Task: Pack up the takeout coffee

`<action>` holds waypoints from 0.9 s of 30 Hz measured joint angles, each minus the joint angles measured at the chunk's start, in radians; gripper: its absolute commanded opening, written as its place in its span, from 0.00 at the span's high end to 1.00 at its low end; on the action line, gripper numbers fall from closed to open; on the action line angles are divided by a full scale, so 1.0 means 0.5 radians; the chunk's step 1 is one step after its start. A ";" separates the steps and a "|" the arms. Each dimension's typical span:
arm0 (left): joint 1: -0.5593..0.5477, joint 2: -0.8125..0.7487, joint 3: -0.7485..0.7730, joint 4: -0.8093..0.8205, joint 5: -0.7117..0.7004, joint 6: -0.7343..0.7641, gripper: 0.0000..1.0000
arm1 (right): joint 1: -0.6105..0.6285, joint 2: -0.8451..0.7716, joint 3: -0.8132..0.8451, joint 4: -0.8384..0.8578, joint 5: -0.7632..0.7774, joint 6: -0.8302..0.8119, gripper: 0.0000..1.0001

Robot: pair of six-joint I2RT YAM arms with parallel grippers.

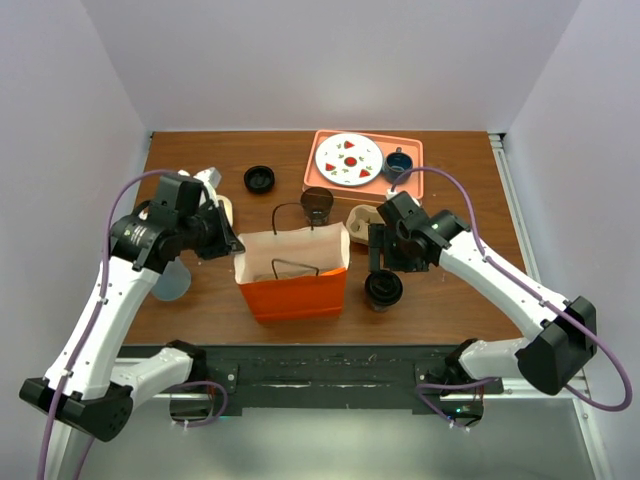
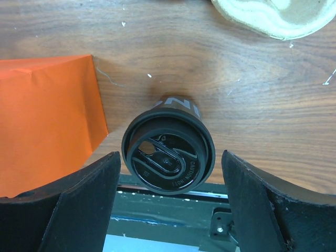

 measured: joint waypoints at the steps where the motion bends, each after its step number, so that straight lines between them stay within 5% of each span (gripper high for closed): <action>1: 0.000 -0.011 -0.011 0.010 0.015 -0.002 1.00 | 0.000 0.001 -0.003 -0.002 -0.002 -0.005 0.18; 27: 0.000 -0.108 -0.169 0.184 0.204 -0.122 1.00 | 0.021 -0.090 -0.194 0.058 -0.111 -0.006 0.14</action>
